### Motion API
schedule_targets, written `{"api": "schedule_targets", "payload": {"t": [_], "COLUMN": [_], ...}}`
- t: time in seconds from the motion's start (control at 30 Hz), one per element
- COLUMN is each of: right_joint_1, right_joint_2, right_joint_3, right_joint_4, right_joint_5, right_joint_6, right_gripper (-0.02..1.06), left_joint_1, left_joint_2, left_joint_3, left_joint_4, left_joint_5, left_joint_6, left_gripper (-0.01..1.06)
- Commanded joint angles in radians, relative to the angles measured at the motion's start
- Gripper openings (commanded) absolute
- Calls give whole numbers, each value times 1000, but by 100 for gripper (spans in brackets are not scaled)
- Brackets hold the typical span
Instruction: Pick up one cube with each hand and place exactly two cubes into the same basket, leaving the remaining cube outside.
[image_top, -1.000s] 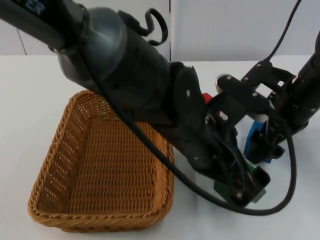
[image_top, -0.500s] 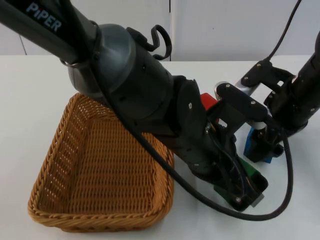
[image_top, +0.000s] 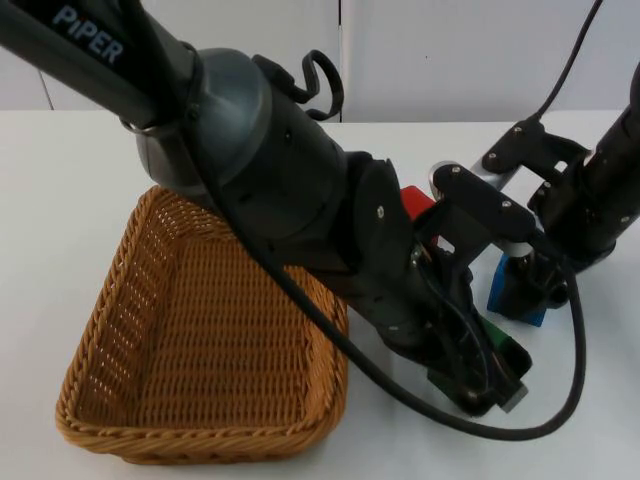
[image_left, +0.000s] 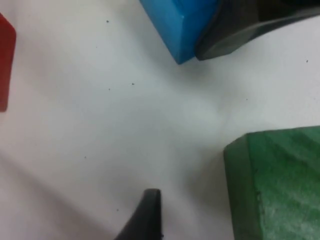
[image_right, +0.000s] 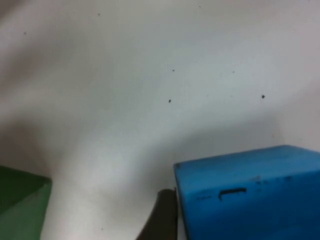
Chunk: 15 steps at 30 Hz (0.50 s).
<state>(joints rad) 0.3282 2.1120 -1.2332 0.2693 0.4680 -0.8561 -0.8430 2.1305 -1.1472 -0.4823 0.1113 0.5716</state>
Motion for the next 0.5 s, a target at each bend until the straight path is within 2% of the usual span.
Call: {"api": "schedule_targets", "payload": {"t": [0.0,0.03,0.07,0.13,0.17,0.2,0.23,0.27,0.37,0.4,0.47], "right_joint_1": [5,5,5,5,5,5,5,5,5,5,5], "right_joint_2": [-2,-2,-2,-2,-2,-2,-2,-2,-2,-2,-6], "right_joint_3": [-4,-4,-4,-4,-4,-4,-4,-4,-4,-4,-4], "right_joint_4": [3,3,3,3,3,3,3,3,6,6,6], "right_joint_5": [-9,-9,-9,-6,-6,-2,-2,-2,5,5,14], "right_joint_6": [-9,-13,-13,-20,-25,-27,-27,-27,-27,-27,-27], "right_gripper": [75,74,74,69,67,57,57,50,18,18,0], "left_joint_1": [-6,-6,-6,-6,-6,-6,-6,-6,-6,-6,-6], "left_joint_2": [13,19,19,25,25,25,25,23,14,14,-9], "left_joint_3": [-5,-5,-5,-5,-5,-5,-5,-5,-5,-5,-5], "left_joint_4": [-11,-15,-15,-15,-15,-15,-15,-15,-15,-15,-16], "left_joint_5": [-11,-11,-11,-11,-11,-11,-11,-11,-11,-11,-11], "left_joint_6": [4,4,4,4,4,4,4,4,-8,-8,-17], "left_gripper": [83,76,76,58,54,41,41,32,3,3,0]}}
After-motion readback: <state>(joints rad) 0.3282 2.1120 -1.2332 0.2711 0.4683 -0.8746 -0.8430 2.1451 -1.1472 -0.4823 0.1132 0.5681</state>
